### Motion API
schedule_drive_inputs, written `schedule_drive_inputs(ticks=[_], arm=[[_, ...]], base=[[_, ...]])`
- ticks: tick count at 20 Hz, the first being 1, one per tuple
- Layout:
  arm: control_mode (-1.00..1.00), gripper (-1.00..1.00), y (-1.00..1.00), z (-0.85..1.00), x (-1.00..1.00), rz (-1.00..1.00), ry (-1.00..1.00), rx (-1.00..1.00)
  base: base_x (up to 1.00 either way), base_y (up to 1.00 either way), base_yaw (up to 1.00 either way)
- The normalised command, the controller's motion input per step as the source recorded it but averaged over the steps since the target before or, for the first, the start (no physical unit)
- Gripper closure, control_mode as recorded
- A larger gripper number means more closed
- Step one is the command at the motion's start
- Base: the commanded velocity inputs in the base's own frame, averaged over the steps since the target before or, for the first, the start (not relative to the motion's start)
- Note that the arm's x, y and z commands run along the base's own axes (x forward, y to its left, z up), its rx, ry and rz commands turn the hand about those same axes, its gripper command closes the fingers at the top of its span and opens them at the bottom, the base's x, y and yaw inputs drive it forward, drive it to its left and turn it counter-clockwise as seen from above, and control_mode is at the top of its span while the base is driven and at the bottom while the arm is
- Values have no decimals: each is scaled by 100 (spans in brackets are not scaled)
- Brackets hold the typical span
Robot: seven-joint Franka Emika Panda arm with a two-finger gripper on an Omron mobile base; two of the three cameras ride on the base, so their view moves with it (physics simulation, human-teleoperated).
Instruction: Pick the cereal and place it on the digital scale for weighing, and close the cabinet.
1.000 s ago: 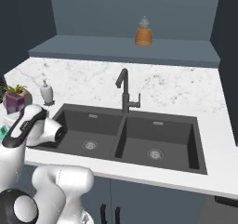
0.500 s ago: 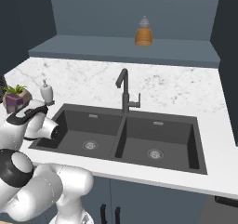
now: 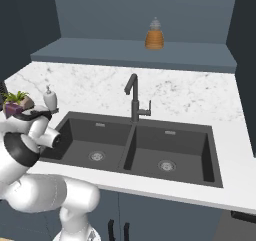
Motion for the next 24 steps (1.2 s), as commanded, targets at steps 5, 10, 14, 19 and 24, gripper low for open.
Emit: schedule_drive_inputs(ticks=[5, 10, 14, 19, 24], arm=[[-100, 100, 22, -29, 15, 0, 0, -3], [-100, 100, 12, -25, 12, 0, -1, -1], [-100, 100, 8, -22, 14, 0, -7, 0], [-100, 100, 3, -5, 16, 0, -9, 0], [-100, -100, 0, -17, 0, 0, -1, 0]], base=[[0, 0, 0], [0, 0, 0], [0, 0, 0], [0, 0, 0], [0, 0, 0]])
